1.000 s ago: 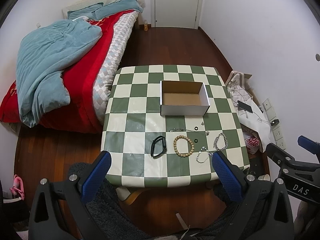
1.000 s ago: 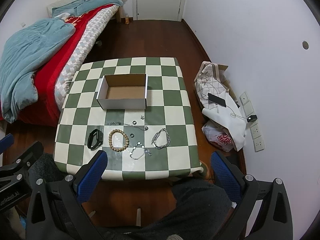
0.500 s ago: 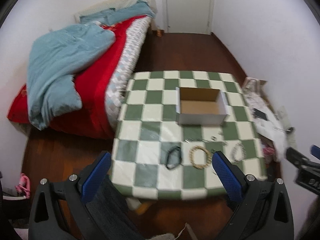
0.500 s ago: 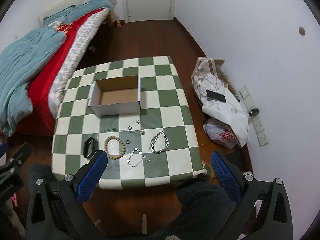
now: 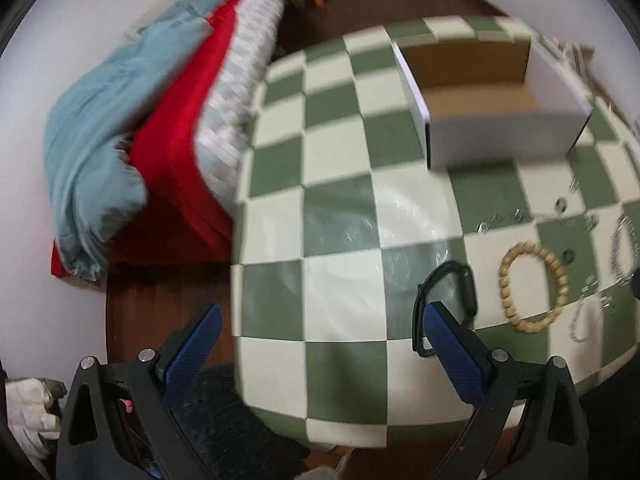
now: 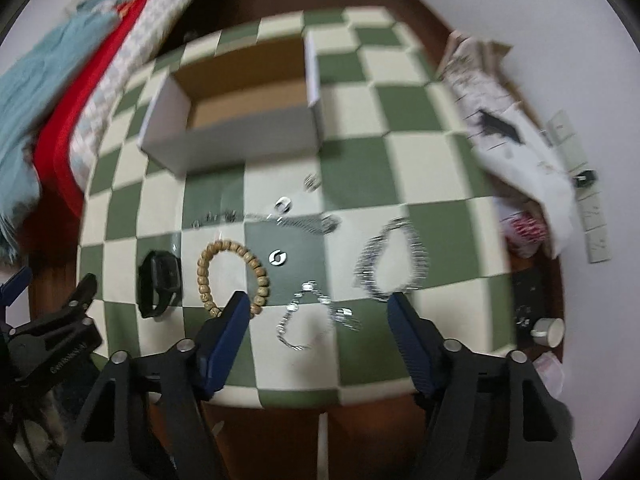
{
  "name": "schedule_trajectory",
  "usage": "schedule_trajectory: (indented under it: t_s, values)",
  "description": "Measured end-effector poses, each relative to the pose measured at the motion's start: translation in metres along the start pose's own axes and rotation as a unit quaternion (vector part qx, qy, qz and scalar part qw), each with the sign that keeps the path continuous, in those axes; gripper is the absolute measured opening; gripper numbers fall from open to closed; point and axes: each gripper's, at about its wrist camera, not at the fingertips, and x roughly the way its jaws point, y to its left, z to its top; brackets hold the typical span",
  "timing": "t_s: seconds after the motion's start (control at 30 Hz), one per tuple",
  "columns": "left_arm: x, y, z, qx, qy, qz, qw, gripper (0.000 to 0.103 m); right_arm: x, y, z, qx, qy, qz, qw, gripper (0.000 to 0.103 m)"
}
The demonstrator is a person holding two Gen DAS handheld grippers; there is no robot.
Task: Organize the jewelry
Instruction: 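Grasp the black watch band with the left tool while the right tool grasps the wooden bead bracelet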
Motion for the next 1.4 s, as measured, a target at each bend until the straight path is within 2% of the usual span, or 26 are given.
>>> schedule_trajectory:
  t_s: [0.07,0.17,0.23,0.43,0.67,0.83,0.87,0.93,0.97,1.1,1.4]
  values:
    - [0.014,-0.007,0.0,0.004,0.01,-0.005,0.9999,0.098,0.02,0.009,0.003,-0.008,0.016,-0.003,1.0,0.068]
    - [0.031,-0.018,0.002,0.014,0.026,-0.016,0.9994,0.083,0.05,0.024,0.006,-0.02,0.032,-0.012,0.999,0.065]
    - [0.038,-0.023,0.005,0.018,0.031,-0.022,0.9991,0.081,0.061,0.029,0.006,-0.022,0.04,-0.015,0.999,0.063]
    - [0.053,-0.039,0.005,0.037,0.043,-0.041,0.9975,0.056,0.079,0.044,0.002,-0.031,0.047,-0.023,0.998,0.057]
    - [0.058,-0.044,0.0,0.045,0.04,-0.05,0.997,0.009,0.087,0.056,-0.004,-0.048,0.045,-0.039,0.997,0.049]
    - [0.059,-0.036,0.001,0.033,0.038,-0.041,0.9979,0.008,0.086,0.067,-0.015,-0.055,0.03,-0.039,0.997,0.042]
    - [0.061,-0.033,0.001,0.03,0.037,-0.041,0.998,0.008,0.086,0.069,-0.016,-0.058,0.027,-0.037,0.997,0.036]
    - [0.062,-0.031,0.001,0.024,0.036,-0.042,0.9982,0.008,0.085,0.077,-0.019,-0.067,0.016,-0.039,0.997,0.015]
    - [0.062,-0.03,0.001,0.022,0.036,-0.042,0.9982,0.008,0.084,0.079,-0.021,-0.07,0.015,-0.044,0.996,0.01]
    - [0.055,-0.022,0.001,0.007,0.033,-0.054,0.998,0.004,0.073,0.073,-0.023,-0.043,0.017,-0.02,0.999,0.01]
    - [0.014,-0.001,0.012,-0.029,0.005,-0.1,0.9946,0.004,0.006,0.047,-0.015,0.002,-0.029,0.031,0.999,0.009]
